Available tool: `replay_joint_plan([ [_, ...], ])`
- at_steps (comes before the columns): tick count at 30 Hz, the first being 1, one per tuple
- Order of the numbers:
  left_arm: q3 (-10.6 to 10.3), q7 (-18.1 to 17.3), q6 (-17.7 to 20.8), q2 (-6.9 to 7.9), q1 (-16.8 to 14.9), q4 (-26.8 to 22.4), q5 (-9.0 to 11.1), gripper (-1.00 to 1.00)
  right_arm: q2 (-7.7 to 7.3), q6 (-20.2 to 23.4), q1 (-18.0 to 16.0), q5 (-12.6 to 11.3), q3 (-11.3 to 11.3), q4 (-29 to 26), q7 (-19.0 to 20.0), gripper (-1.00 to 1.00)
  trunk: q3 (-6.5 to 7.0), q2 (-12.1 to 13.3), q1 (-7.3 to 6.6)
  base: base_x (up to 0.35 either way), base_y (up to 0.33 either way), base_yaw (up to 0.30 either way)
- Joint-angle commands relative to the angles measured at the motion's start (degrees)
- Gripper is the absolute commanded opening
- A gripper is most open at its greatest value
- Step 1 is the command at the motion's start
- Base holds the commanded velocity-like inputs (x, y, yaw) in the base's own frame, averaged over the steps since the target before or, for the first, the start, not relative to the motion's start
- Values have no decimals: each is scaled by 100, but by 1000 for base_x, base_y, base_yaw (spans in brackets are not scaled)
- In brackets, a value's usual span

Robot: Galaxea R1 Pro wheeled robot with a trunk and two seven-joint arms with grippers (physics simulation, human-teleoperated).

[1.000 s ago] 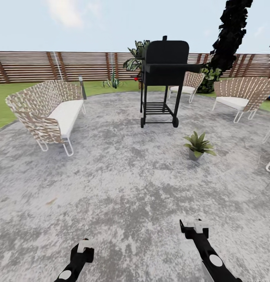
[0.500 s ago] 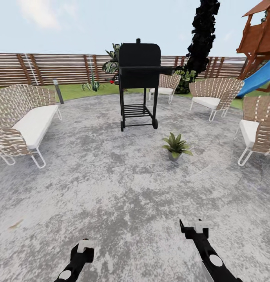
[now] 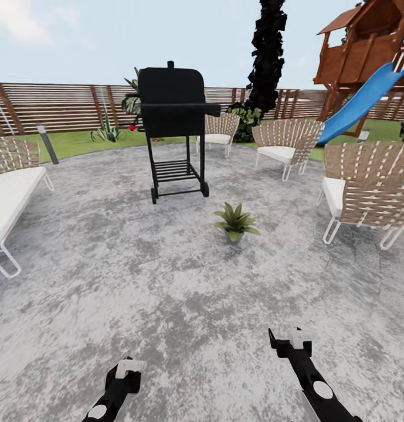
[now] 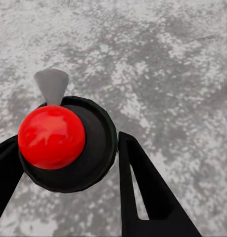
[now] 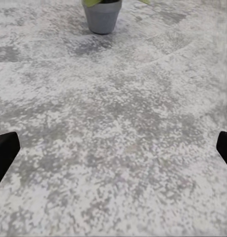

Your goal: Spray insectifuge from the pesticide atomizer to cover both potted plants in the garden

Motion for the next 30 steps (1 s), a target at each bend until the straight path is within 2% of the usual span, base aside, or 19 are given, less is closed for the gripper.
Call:
replay_joint_plan([
  [1,-1,-2,-18,2,-2,2,-29,-100,-1,-18,-4,-3,1,6,1,100,1,-2,0,36,-14,-260],
  [21,34,7,-45,15,-10,3,-27,-100,0,-18,-4,-3,7,6,-2,100,107,-2,0,2,-1,-259],
  [25,40,7,-56,19,-10,0,-21,-100,6,-18,-4,-3,9,4,-6,100,115,-2,0,78,0,-97],
  [30,38,7,-55,20,-10,-1,-21,-100,24,-18,-4,-3,10,0,3,100,117,-2,0,280,0,-13],
])
